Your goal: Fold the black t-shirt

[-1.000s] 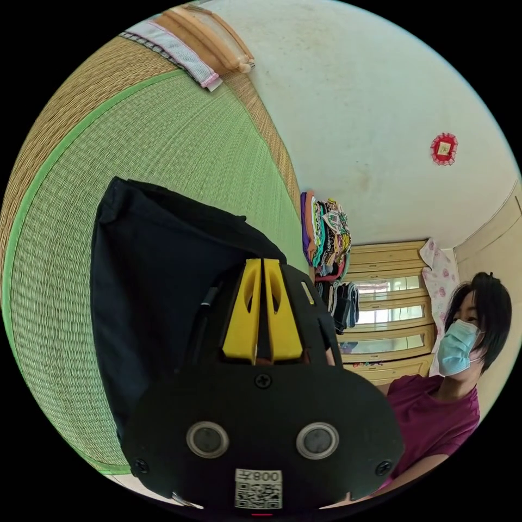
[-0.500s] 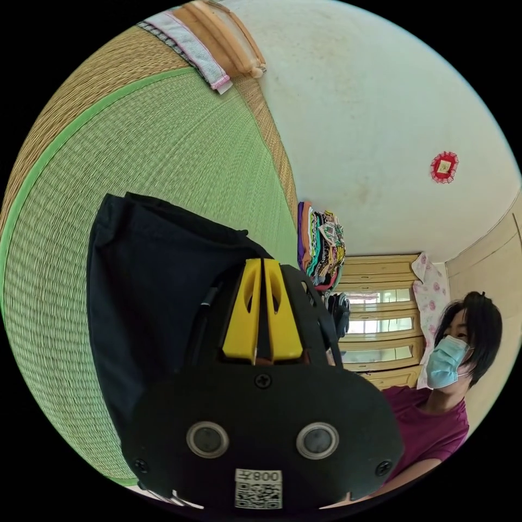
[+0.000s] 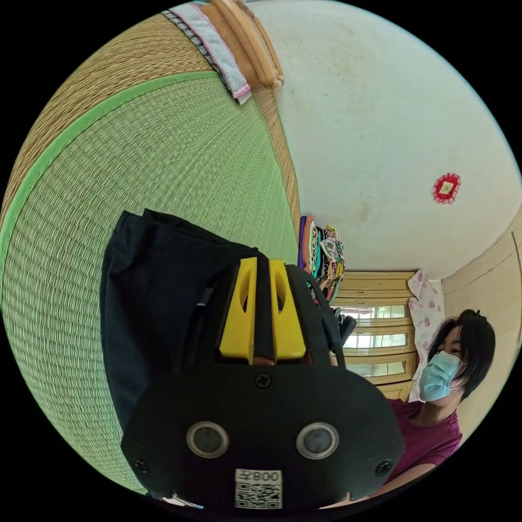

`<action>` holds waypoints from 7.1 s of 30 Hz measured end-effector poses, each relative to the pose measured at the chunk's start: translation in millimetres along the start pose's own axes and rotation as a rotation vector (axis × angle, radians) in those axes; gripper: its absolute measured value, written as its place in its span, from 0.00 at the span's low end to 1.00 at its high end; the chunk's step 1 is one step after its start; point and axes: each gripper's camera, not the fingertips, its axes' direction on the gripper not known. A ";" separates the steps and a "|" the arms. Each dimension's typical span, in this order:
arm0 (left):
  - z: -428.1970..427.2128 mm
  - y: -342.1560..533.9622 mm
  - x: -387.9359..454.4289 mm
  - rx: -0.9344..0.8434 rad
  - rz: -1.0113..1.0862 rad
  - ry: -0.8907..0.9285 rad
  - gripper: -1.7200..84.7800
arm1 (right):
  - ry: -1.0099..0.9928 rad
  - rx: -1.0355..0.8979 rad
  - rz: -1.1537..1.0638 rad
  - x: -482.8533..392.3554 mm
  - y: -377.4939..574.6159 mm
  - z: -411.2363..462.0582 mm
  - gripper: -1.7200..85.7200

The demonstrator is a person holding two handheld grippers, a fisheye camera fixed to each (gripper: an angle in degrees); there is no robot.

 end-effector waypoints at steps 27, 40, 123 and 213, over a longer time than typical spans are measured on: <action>-9.6 44.9 75.1 -0.080 0.126 -0.198 0.05 | -0.092 -0.055 0.157 38.9 19.2 2.0 0.02; -101.7 161.2 128.9 0.028 0.182 -0.575 0.09 | -0.236 -0.092 0.345 67.2 152.4 -81.1 0.03; 631.6 501.1 399.9 -0.673 1.289 -0.727 0.06 | -0.605 0.039 0.579 118.9 333.7 -151.4 0.03; -93.7 284.8 137.8 0.093 0.036 0.015 0.03 | -0.649 -0.154 0.326 -306.8 -116.6 187.0 0.05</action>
